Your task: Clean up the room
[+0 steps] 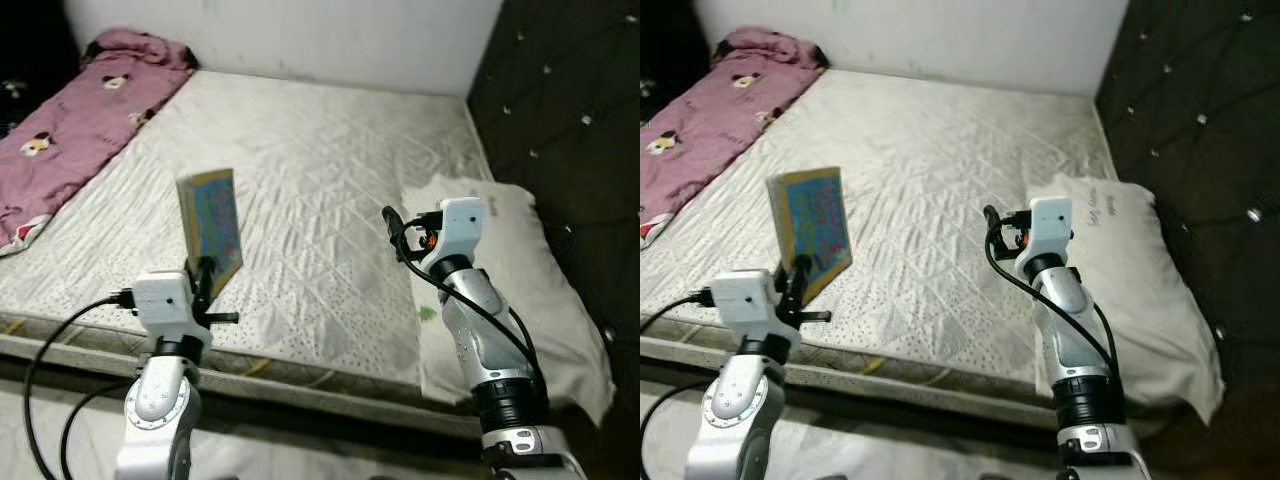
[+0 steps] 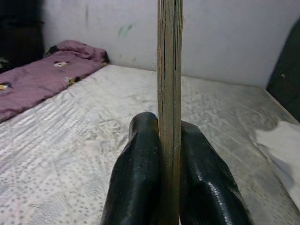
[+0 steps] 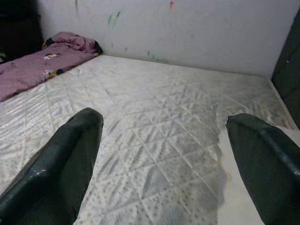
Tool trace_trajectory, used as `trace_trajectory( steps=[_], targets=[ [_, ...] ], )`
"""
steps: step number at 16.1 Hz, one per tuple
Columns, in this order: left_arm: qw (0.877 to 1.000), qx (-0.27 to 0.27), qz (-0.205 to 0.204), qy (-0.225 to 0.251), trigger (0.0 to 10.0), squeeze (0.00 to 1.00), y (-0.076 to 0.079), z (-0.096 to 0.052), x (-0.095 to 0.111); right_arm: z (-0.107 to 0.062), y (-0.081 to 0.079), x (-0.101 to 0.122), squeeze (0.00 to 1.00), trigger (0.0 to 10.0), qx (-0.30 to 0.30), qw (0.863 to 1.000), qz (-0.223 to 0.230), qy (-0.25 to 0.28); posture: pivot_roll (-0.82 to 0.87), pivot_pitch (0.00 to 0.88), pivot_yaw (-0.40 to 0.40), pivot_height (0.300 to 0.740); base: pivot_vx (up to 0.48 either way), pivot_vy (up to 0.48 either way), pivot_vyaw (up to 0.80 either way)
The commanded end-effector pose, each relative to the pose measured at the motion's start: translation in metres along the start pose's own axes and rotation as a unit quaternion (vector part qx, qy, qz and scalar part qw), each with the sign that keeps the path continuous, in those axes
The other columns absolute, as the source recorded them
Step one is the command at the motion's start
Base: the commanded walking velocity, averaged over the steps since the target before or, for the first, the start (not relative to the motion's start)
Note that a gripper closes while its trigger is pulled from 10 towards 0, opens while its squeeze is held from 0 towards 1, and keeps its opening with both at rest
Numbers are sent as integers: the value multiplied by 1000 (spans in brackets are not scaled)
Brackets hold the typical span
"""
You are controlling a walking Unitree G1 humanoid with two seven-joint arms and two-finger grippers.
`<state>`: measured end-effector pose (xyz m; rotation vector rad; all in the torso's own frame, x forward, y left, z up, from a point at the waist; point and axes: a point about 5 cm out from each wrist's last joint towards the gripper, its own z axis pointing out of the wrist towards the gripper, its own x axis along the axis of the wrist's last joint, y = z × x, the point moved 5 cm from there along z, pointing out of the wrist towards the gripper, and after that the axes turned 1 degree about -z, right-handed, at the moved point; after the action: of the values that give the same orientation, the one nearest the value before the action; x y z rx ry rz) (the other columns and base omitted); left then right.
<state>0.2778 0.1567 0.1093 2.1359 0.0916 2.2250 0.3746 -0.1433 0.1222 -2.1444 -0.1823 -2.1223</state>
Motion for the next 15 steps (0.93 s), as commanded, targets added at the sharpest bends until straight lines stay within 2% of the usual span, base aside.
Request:
trace_trajectory(
  steps=[1, 4, 5, 6, 10, 12, 15],
  targets=[
    [1000, -2, -3, 31, 10000, 0, 1, 2, 15, 2, 2, 4, 0, 10000, -1, 1000, 2, 4, -40, 5, -25, 740, 341, 0, 0],
    [1000, -1, -1, 28, 10000, 0, 0, 2, 14, 2, 3, 3, 0, 10000, -4, 1000, 3, 3, -40, 5, -24, 740, 314, 0, 0],
    [1000, 4, -2, 24, 10000, 0, -1, 2, 13, 2, 3, 3, 0, 10000, -5, 1000, 3, 3, -40, 5, -24, 740, 0, 0, 0],
    [999, 29, 17, 6, 10000, 0, -5, 4, 6, 2, 5, 2, 0, 10000, -6, 1000, 1, 1, -40, 5, -24, 740, 0, 0, 0],
    [998, 54, 25, -22, 10000, 0, -10, 4, 0, 1, 11, -2, 0, 10000, -15, 1000, 1, -7, -36, 5, -27, 740, 0, 0, 0],
    [998, 44, 32, -14, 10000, 0, -10, 3, 2, 1, 12, -4, 0, 10000, -17, 1000, 3, -13, -35, 2, -27, 740, 0, 0, -713],
    [999, 29, 12, -7, 10000, 0, -10, 1, 3, 4, 10, -3, 0, 10000, -15, 1000, 5, -11, -32, 0, -21, 740, 0, 0, -800]
  ],
)
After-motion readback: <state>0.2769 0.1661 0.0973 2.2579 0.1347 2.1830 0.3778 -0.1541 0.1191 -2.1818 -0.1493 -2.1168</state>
